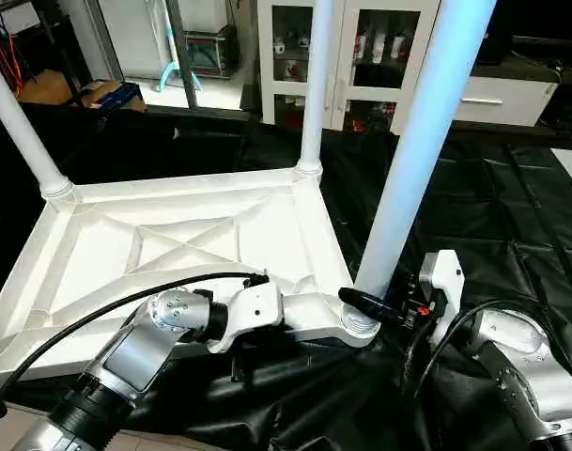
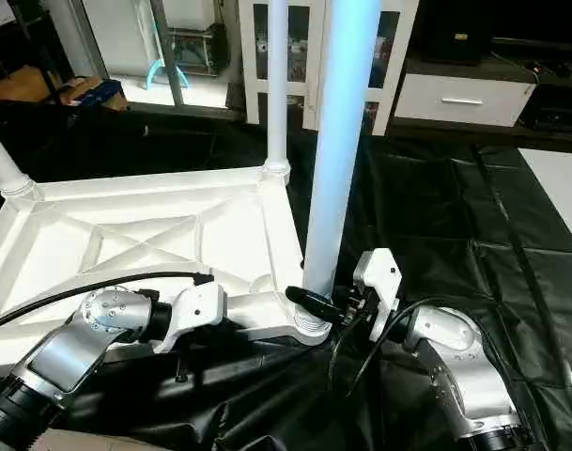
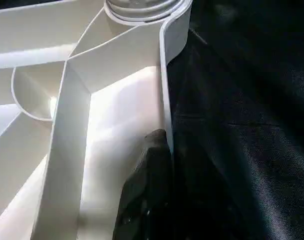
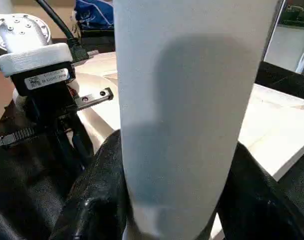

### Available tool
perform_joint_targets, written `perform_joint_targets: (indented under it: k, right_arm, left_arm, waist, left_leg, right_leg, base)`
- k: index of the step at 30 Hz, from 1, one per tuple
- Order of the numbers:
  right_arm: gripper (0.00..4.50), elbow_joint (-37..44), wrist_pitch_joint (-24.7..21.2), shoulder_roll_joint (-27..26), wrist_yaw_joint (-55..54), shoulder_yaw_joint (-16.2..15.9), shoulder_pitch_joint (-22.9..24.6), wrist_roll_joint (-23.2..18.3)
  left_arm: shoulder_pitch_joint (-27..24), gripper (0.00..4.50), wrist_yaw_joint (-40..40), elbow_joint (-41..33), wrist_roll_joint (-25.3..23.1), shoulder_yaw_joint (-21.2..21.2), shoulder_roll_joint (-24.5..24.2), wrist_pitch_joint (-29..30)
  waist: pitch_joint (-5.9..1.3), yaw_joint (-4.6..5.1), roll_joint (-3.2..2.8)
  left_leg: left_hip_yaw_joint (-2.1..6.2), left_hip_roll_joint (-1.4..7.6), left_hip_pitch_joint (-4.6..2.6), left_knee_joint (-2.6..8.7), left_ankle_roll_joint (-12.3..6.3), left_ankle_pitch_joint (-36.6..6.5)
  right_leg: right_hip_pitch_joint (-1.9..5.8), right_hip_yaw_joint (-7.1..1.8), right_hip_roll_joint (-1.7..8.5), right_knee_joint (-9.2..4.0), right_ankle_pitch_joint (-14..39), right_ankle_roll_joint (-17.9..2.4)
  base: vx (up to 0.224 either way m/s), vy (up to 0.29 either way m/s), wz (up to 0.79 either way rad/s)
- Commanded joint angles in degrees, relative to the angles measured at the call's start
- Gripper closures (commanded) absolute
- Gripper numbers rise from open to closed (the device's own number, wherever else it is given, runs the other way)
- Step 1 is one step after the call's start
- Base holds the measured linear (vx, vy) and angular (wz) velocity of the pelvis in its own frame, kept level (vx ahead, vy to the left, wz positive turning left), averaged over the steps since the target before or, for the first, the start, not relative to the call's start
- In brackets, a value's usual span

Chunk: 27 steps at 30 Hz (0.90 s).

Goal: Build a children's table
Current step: Insert table leg to table base

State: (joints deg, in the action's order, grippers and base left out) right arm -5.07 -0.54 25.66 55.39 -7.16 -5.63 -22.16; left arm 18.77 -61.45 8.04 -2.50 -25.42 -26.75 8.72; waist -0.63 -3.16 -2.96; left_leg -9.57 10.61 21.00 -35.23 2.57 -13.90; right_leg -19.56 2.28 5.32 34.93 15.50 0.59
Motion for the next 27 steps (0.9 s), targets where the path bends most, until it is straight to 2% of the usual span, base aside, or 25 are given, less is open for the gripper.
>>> perform_joint_targets:
  k: [1,9,10,11,12,14,15,16,18,22,24,27]
  right_arm:
    - [2.66,-12.24,-5.76,1.08,-1.96,-4.52,5.89,6.93]
    - [2.66,-12.98,-5.06,0.27,-3.07,-4.11,6.03,7.06]
    - [2.66,-16.55,-4.54,-5.99,-16.12,-0.98,0.88,8.6]
    - [2.66,-17.45,-4.43,-7.61,-19.56,-0.14,-0.5,9.0]
    - [2.66,-20.47,-4.14,-13.03,-31.23,2.7,-5.22,10.36]
    - [2.66,-21.42,-4.14,-14.68,-35.12,3.79,-6.85,10.71]
    - [2.66,-21.43,-4.17,-14.62,-35.17,3.88,-6.89,10.68]
    - [2.66,-21.43,-4.17,-14.58,-35.23,3.92,-6.94,10.7]
    - [2.66,-21.42,-4.25,-14.57,-35.41,4.05,-7.08,10.66]
    - [2.66,-22.1,-4.46,-14.93,-37.15,4.55,-7.65,10.96]
    - [2.66,-25.17,-3.83,-16.16,-41.83,5.56,-9.31,13.11]
    - [2.66,-30.66,0.38,-18.19,-52.66,7.13,-12.22,16.39]
  left_arm:
    - [0.1,4.5,0.21,-0.6,-0.75,-0.84,0.36,-0.43]
    - [0.04,4.5,0.28,-0.69,-0.75,-0.84,0.31,-0.37]
    - [2.02,4.5,7.3,2.32,-1.77,0.83,4.73,3.67]
    - [2.55,4.5,9.2,3.13,-2.04,1.3,5.9,4.77]
    - [4.37,4.5,15.66,5.93,-2.97,2.93,9.86,8.5]
    - [5.01,4.5,17.81,7.01,-3.28,3.55,11.08,9.69]
    - [5.03,4.5,17.81,7.1,-3.3,3.56,11.02,9.65]
    - [5.04,4.5,17.78,7.12,-3.33,3.54,10.99,9.63]
    - [5.07,4.5,17.86,7.16,-3.37,3.54,11.02,9.71]
    - [5.45,4.5,18.83,7.59,-3.66,3.68,11.76,10.33]
    - [6.48,4.5,21.63,9.0,-4.75,4.43,14.16,11.8]
    - [9.13,4.5,33.35,11.76,-5.18,8.8,21.2,17.98]
  waist:
    - [-1.1,0.64,-0.15]
    - [-0.95,0.7,-0.28]
    - [-0.76,0.75,0.16]
    - [-0.61,1.25,0.03]
    - [-0.53,1.8,0.11]
    - [-0.77,2.22,0.19]
    - [-1.21,1.84,-0.04]
    - [-1.15,1.8,-0.15]
    - [-1.36,1.63,0.05]
    - [-1.39,1.55,0.04]
    - [-1.36,1.77,-0.08]
    - [-1.33,1.92,-0.13]
  left_leg:
    - [1.03,2.12,-1.08,4.26,-3.82,1.49]
    - [1.03,2.11,-1.04,4.48,-3.06,0.32]
    - [0.97,2.1,-0.95,4.54,-3.16,0.2]
    - [0.74,1.94,-1.0,4.87,-1.92,0.31]
    - [0.85,1.92,-1.11,5.24,0.14,-0.56]
    - [1.0,1.86,-1.16,5.31,1.9,-0.91]
    - [0.89,1.63,-0.99,4.58,0.39,3.94]
    - [0.86,1.5,-0.8,4.44,-0.51,5.53]
    - [0.78,1.13,-0.61,3.85,-3.51,8.6]
    - [0.82,1.26,-0.56,3.89,-4.28,7.82]
    - [0.8,1.4,-0.74,4.09,-3.32,6.96]
    - [0.57,1.62,-1.05,4.15,-2.12,7.54]
  right_leg:
    - [1.32,-1.09,2.05,-2.25,-19.91,-10.95]
    - [1.29,-1.13,2.1,-2.42,-19.28,-10.45]
    - [1.24,-1.15,2.07,-2.53,-19.26,-10.37]
    - [0.91,-1.27,2.17,-2.54,-18.24,-11.1]
    - [0.89,-1.22,2.27,-2.73,-15.33,-11.7]
    - [1.18,-1.26,2.38,-2.73,-12.72,-12.62]
    - [1.64,-1.47,2.03,-2.35,-18.88,-12.22]
    - [1.74,-1.45,1.9,-2.2,-21.63,-12.0]
    - [1.82,-1.44,1.75,-1.75,-29.66,-10.72]
    - [1.85,-1.26,1.78,-1.64,-31.08,-10.06]
    - [1.75,-1.16,1.78,-1.83,-28.13,-10.67]
    - [1.51,-1.36,1.96,-1.96,-26.3,-12.16]
  base:
    - [0.0,0.0,0.0]
    - [0.0,0.0,0.0]
    - [0.0,0.0,0.0]
    - [0.0,0.0,0.0]
    - [0.0,0.0,0.0]
    - [-0.051,-0.011,-0.02]
    - [0.0,0.0,0.0]
    - [0.055,-0.003,0.0]
    - [0.057,-0.006,0.0]
    - [0.0,0.0,0.0]
    - [0.0,0.0,0.0]
    - [0.0,0.0,0.0]
